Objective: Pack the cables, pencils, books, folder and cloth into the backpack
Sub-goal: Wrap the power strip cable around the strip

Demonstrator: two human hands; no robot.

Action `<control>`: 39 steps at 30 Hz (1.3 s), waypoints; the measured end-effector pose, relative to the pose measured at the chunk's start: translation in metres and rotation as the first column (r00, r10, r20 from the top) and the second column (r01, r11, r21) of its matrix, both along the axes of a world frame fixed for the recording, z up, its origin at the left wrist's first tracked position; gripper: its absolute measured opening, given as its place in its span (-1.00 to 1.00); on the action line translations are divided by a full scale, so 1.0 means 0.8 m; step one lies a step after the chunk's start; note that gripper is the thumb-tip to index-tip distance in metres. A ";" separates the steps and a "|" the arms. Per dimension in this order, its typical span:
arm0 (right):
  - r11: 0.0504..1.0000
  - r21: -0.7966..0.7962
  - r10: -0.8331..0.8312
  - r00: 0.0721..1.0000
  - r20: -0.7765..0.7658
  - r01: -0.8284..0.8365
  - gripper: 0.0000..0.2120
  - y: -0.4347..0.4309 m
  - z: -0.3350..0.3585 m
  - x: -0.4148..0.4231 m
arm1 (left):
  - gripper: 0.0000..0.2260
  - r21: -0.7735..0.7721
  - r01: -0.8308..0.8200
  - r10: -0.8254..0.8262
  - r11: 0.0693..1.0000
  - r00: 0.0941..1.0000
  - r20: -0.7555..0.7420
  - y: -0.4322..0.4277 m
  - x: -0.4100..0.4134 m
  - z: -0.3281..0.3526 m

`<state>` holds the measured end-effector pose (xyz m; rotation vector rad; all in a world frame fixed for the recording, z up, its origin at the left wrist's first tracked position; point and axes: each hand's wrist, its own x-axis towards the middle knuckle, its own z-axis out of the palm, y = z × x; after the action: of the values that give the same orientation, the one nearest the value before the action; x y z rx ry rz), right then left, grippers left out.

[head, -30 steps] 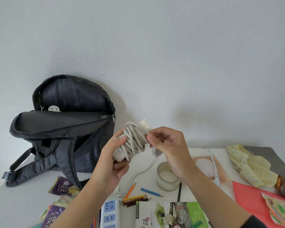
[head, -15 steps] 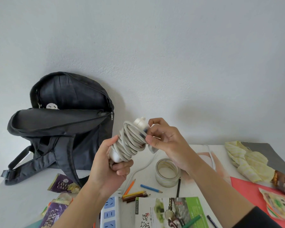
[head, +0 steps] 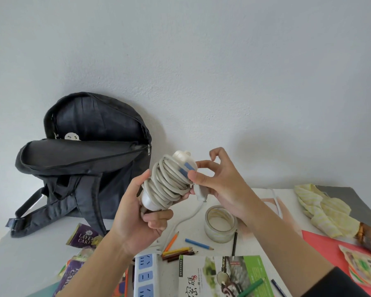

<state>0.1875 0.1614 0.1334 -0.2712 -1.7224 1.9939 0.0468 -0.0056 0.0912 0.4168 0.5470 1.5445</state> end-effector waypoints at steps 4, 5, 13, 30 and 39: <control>0.983 0.071 0.157 0.977 0.148 -0.169 -0.51 0.003 0.009 -0.003 | -0.40 0.041 0.070 -0.069 0.997 0.997 -0.017 -0.005 -0.010 -0.003; 0.979 0.118 0.148 0.975 0.164 -0.168 -0.51 0.002 0.012 -0.005 | -0.39 0.035 0.094 -0.093 0.995 0.995 -0.030 -0.006 -0.012 -0.003; 0.911 0.266 0.286 0.948 0.143 -0.315 -0.63 -0.007 0.012 -0.033 | -0.27 -0.177 -0.008 -0.060 0.984 0.925 -0.375 -0.033 -0.031 0.036; 0.994 -0.033 0.096 0.967 -0.236 -0.107 -0.69 -0.049 0.044 -0.202 | -0.33 -0.091 -0.476 0.209 0.875 0.539 -0.816 -0.067 -0.207 0.165; 0.845 0.377 -0.395 0.918 -0.035 0.379 -0.67 -0.046 0.050 -0.322 | -0.70 0.083 -0.503 -0.253 0.860 -0.562 -0.788 -0.032 -0.373 0.104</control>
<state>-0.0697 0.1247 0.1731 -0.4878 -1.8609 1.3458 -0.2517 -0.0314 0.1745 1.5418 2.6818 0.5349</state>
